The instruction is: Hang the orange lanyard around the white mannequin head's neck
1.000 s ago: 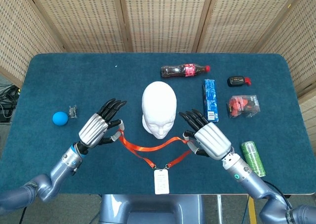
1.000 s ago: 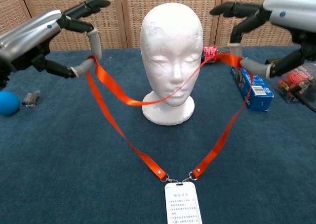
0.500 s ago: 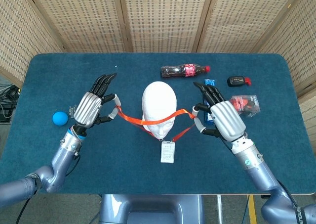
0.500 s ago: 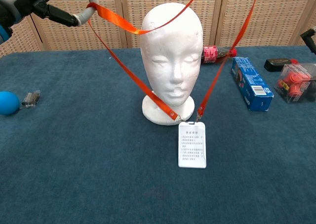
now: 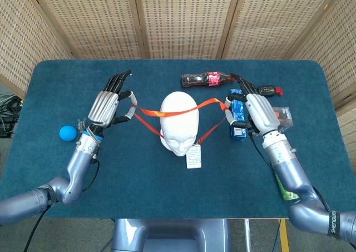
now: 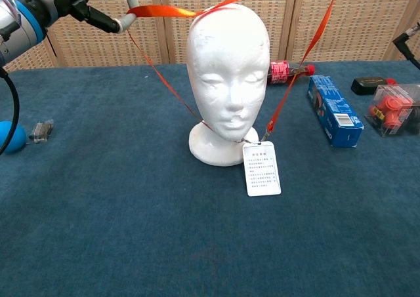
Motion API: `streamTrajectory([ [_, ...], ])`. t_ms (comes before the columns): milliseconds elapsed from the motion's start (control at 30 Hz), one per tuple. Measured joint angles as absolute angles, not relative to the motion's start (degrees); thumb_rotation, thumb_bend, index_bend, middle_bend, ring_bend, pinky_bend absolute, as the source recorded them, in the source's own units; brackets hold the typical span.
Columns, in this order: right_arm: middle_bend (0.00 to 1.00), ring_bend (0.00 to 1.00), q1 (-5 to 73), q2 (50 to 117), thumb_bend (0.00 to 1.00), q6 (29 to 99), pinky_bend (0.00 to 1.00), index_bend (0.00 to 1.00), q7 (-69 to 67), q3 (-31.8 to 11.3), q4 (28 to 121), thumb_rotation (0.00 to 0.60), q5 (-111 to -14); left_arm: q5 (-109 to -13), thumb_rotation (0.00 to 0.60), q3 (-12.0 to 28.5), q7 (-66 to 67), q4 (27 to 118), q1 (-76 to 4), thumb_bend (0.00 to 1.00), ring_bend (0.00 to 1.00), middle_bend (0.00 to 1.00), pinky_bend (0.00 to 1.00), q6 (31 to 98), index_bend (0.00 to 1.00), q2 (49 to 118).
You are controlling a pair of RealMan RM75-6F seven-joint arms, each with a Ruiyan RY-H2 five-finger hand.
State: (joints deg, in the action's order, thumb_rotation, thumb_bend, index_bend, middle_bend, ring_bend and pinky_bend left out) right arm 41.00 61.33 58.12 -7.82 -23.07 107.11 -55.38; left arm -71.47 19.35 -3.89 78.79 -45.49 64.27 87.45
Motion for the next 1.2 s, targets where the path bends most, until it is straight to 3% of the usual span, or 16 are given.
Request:
streamTrajectory([
  [200, 0.02, 0.00, 44.71, 62.63, 0.76, 53.35, 0.00, 0.69, -5.86, -23.82, 101.24, 0.600, -45.13, -65.90, 0.600, 20.51, -0.66, 77.84, -46.63, 0.46, 0.00, 0.00, 0.00, 61.00, 0.65, 88.19],
  [233, 0.02, 0.00, 45.25, 62.97, 0.75, 52.84, 0.00, 0.67, -5.36, -23.82, 100.36, 0.600, -43.92, -65.12, 0.600, 20.65, -0.12, 77.77, -46.74, 0.46, 0.00, 0.00, 0.00, 60.64, 0.58, 88.25],
  [267, 0.02, 0.00, 45.90, 63.48, 0.71, 52.22, 0.00, 0.59, -4.72, -23.77, 99.24, 0.600, -42.54, -64.38, 0.600, 20.76, 0.42, 77.72, -46.84, 0.46, 0.00, 0.00, 0.00, 60.24, 0.37, 88.30],
  [300, 0.01, 0.00, 46.38, 63.90, 0.61, 51.80, 0.00, 0.46, -4.27, -23.71, 98.47, 0.600, -41.71, -63.60, 0.600, 20.84, 1.06, 77.69, -46.97, 0.40, 0.00, 0.00, 0.00, 59.63, 0.18, 88.31],
  [367, 0.00, 0.00, 47.05, 64.78, 0.39, 50.98, 0.00, 0.21, -3.64, -23.45, 97.14, 0.600, -40.66, -63.06, 0.600, 20.83, 1.28, 77.81, -47.06, 0.24, 0.00, 0.00, 0.00, 58.62, 0.00, 88.14],
  [400, 0.00, 0.00, 47.19, 64.94, 0.28, 50.53, 0.00, 0.12, -3.52, -23.33, 96.85, 0.600, -40.43, -62.94, 0.600, 20.83, 0.94, 77.91, -47.05, 0.13, 0.00, 0.00, 0.00, 58.14, 0.00, 87.94],
  [500, 0.00, 0.00, 47.45, 65.62, 0.16, 49.86, 0.00, 0.06, -2.97, -22.80, 95.41, 0.600, -40.53, -63.76, 0.600, 21.23, -1.23, 77.33, -46.77, 0.01, 0.00, 0.00, 0.00, 59.27, 0.00, 88.20],
  [800, 0.00, 0.00, 47.19, 66.84, 0.14, 53.46, 0.00, 0.05, -0.11, -21.87, 93.60, 0.600, -42.63, -66.98, 0.600, 22.62, -5.61, 74.54, -46.17, 0.00, 0.00, 0.00, 0.00, 63.82, 0.00, 88.55],
  [1200, 0.00, 0.00, 45.40, 65.88, 0.14, 56.21, 0.00, 0.09, 3.01, -20.53, 94.55, 0.600, -44.51, -63.45, 0.600, 22.65, -0.01, 77.09, -47.02, 0.00, 0.00, 0.00, 0.00, 60.15, 0.00, 85.37],
])
